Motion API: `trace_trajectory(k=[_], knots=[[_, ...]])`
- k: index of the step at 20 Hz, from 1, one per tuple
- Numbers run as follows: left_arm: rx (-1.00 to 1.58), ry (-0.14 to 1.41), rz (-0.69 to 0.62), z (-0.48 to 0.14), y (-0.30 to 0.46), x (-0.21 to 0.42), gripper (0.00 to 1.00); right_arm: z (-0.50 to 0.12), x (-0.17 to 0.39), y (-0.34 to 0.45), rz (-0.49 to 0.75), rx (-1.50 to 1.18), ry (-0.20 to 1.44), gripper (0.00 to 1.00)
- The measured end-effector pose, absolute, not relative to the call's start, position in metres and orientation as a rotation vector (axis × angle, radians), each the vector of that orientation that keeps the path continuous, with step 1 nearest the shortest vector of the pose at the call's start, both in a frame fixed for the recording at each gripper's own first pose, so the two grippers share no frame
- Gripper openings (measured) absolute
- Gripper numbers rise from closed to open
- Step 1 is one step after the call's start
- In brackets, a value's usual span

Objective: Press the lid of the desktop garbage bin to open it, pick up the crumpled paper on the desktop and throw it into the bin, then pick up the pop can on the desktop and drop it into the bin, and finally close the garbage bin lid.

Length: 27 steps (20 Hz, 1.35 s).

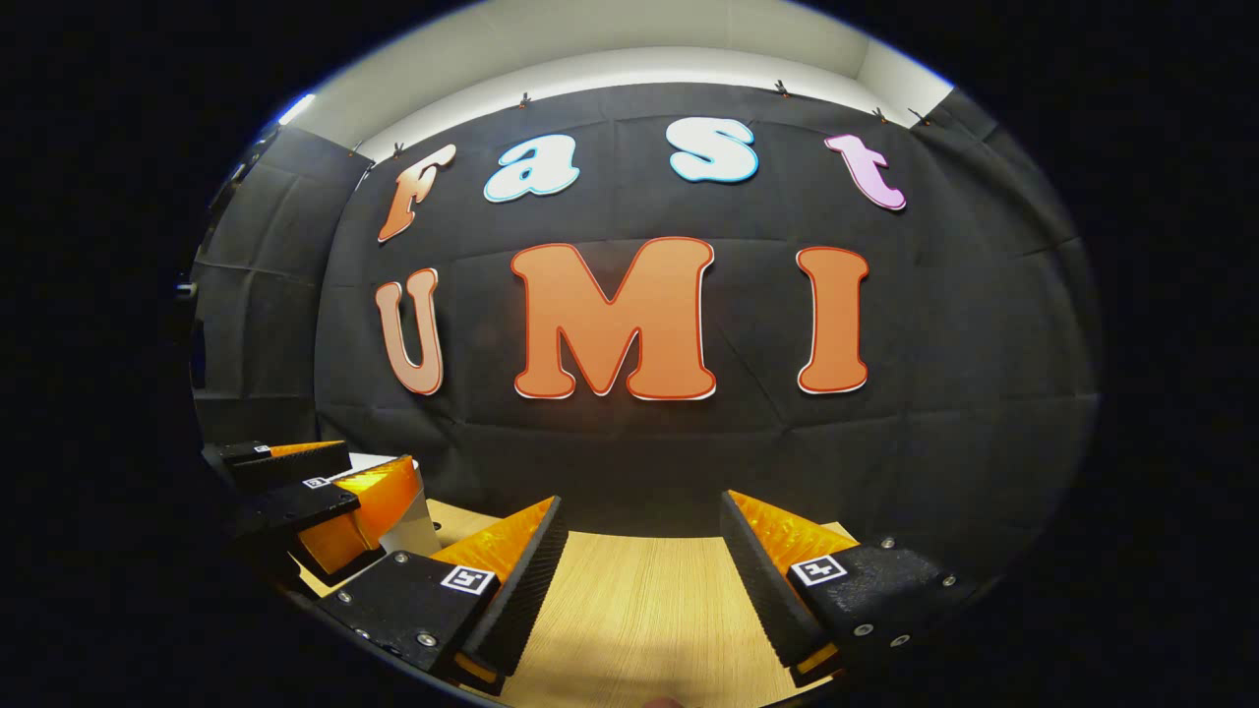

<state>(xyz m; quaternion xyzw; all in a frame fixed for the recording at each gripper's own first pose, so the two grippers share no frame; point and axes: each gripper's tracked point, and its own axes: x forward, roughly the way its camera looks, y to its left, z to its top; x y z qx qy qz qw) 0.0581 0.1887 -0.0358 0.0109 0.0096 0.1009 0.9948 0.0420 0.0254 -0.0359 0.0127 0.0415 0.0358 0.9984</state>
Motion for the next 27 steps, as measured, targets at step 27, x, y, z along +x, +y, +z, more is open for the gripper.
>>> trace_trajectory(k=[27], knots=[[0.105, -0.020, 0.188, -0.036, 0.177, 0.049, 0.94, -0.042, 0.036, 0.023, 0.063, 0.018, 0.064, 1.00]])
